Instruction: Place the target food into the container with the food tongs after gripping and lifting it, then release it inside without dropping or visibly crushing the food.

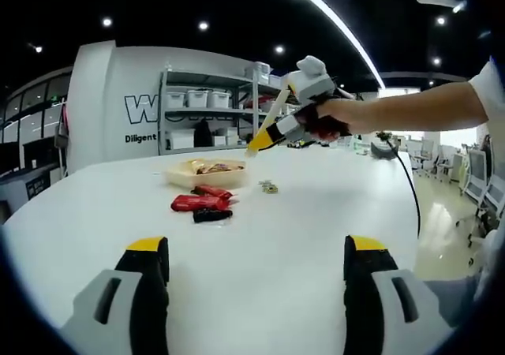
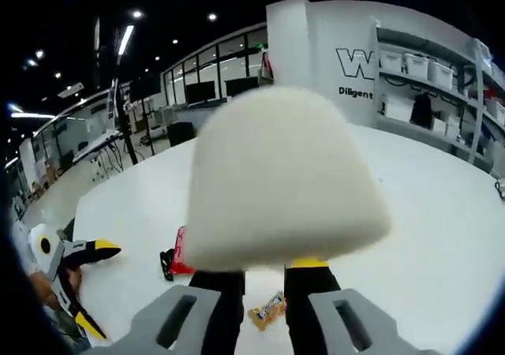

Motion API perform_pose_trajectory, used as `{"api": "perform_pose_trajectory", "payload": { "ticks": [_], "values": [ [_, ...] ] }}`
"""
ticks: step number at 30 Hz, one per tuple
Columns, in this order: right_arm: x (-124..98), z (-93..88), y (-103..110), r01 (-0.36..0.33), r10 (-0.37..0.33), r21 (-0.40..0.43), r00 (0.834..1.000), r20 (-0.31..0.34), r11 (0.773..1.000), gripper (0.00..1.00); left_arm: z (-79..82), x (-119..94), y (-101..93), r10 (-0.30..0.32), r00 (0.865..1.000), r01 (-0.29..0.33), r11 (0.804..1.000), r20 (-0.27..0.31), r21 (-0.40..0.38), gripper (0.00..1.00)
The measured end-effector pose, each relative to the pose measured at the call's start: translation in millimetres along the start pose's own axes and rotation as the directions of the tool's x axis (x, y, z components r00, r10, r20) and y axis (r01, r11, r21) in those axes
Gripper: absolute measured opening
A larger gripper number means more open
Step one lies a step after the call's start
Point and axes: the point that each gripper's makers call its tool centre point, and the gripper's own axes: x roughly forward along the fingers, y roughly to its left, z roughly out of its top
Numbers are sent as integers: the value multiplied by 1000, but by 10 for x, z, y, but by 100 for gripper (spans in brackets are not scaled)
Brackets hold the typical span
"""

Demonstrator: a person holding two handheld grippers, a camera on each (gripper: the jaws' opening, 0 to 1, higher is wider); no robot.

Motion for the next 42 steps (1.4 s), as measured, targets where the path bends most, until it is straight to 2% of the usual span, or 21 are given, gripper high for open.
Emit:
{"api": "perform_pose_trajectory", "payload": {
  "ticks": [4,7,12,16,23,29,33,35,36,39,42],
  "values": [
    [20,-62,-2,-2,2,-3,1000,-20,1000,14,-4,-1,-10,-4,1000,4,1000,-2,1,90],
    [5,-164,-23,-4,7,57,998,-54,998,15,-9,3,-22,-8,1000,8,1000,-4,11,90],
    [-10,-348,-44,-1,3,14,995,-99,1000,16,-7,3,-27,-11,1000,11,1000,-3,9,90],
    [-5,-468,9,-32,38,54,992,-120,998,17,-12,5,-30,-10,1000,11,1000,-7,12,90],
    [-52,-573,103,-67,76,70,986,-147,995,18,-18,7,-22,-8,1000,9,1000,-10,10,90],
    [-197,-674,166,-93,105,75,979,-177,993,17,-31,11,-16,-6,1000,6,1000,-18,15,89],
    [-290,-684,82,-78,90,75,981,-170,994,18,-38,16,-16,-10,1000,10,1000,-22,14,89],
    [-341,-543,-122,7,-7,9,996,-90,1000,18,-46,18,-16,-7,1000,8,1000,-26,17,89],
    [-361,-517,-171,19,-19,1,996,-81,1000,18,-46,18,-16,-6,1000,7,1000,-26,21,89],
    [-406,-497,-231,18,-15,45,997,-70,999,18,-46,16,-22,-8,1000,8,1000,-25,22,89],
    [-391,-516,-269,31,-29,19,996,-79,999,19,-44,16,-18,-5,1000,5,1000,-23,18,89]
  ]
}}
